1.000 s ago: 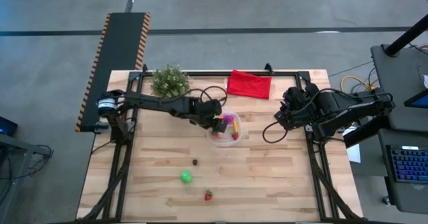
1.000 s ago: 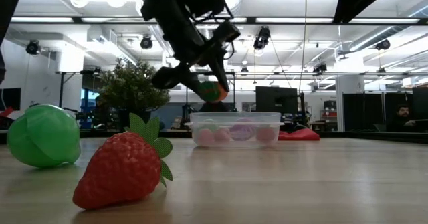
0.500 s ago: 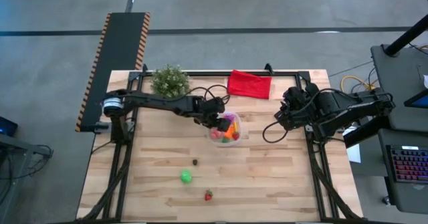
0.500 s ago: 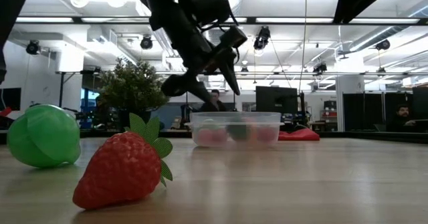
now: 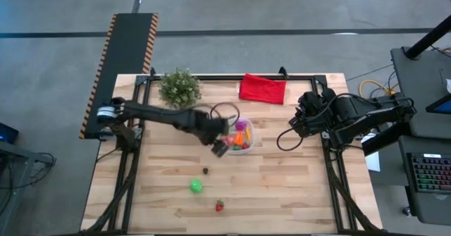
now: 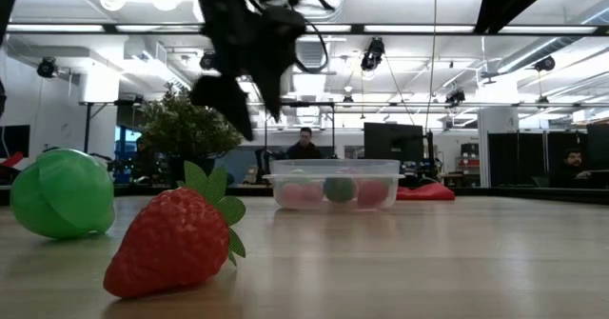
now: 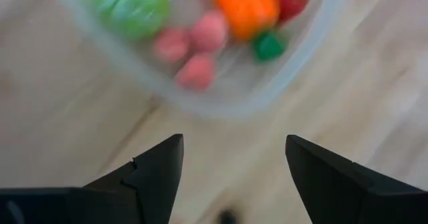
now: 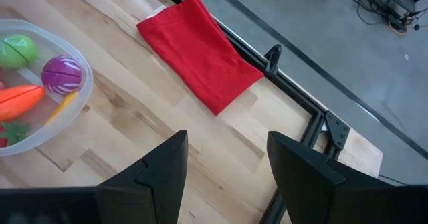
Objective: Pick and placing Produce into tupperware
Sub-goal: Put the blackberry into the transparent container
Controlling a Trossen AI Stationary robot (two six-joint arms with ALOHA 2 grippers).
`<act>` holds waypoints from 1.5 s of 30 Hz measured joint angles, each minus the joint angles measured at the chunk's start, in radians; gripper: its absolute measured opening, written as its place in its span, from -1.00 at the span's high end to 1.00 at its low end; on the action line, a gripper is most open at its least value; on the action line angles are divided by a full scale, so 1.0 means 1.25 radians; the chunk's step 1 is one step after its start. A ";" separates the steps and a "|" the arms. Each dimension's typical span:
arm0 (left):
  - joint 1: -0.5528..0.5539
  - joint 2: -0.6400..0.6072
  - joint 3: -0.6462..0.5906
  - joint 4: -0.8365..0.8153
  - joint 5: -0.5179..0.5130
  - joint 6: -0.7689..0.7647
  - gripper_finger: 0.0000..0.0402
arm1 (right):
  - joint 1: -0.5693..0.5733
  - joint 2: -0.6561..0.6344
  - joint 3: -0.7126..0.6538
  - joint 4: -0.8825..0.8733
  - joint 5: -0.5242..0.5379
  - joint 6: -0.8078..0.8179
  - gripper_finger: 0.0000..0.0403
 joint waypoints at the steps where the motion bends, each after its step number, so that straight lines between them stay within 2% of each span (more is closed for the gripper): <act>1: -0.021 -0.006 0.000 -0.031 -0.034 0.009 -0.24 | 0.000 0.000 0.000 0.000 0.000 -0.001 0.01; 4: -0.077 -0.013 -0.001 -0.109 -0.096 -0.082 -0.24 | 0.000 0.000 0.000 0.000 0.011 -0.007 0.01; 7: -0.103 -0.014 -0.001 -0.133 -0.068 -0.226 -0.24 | 0.000 0.000 0.000 0.000 0.025 -0.009 0.01; 11: -0.126 -0.006 -0.001 -0.134 -0.030 -0.300 -0.24 | 0.000 0.000 0.000 0.000 0.035 -0.010 0.01; 16: -0.148 0.022 -0.015 -0.133 0.005 -0.300 -0.24 | 0.000 0.000 0.000 0.000 0.035 -0.009 0.01; 24: -0.181 0.047 -0.057 -0.036 -0.005 -0.302 -0.24 | 0.000 0.000 0.000 0.001 0.018 -0.003 0.01; 32: -0.191 0.060 -0.090 -0.023 -0.013 -0.301 -0.24 | 0.000 0.000 0.000 0.001 0.014 0.000 0.01; 39: -0.204 0.069 -0.146 0.054 -0.001 -0.303 -0.24 | 0.000 0.000 0.000 0.001 0.014 -0.001 0.01; 42: -0.204 0.069 -0.147 0.057 0.002 -0.303 -0.19 | 0.000 0.000 0.000 0.001 0.014 -0.004 0.01; 45: -0.204 0.069 -0.147 0.064 0.001 -0.303 -0.05 | 0.000 0.000 0.000 0.000 0.015 -0.007 0.01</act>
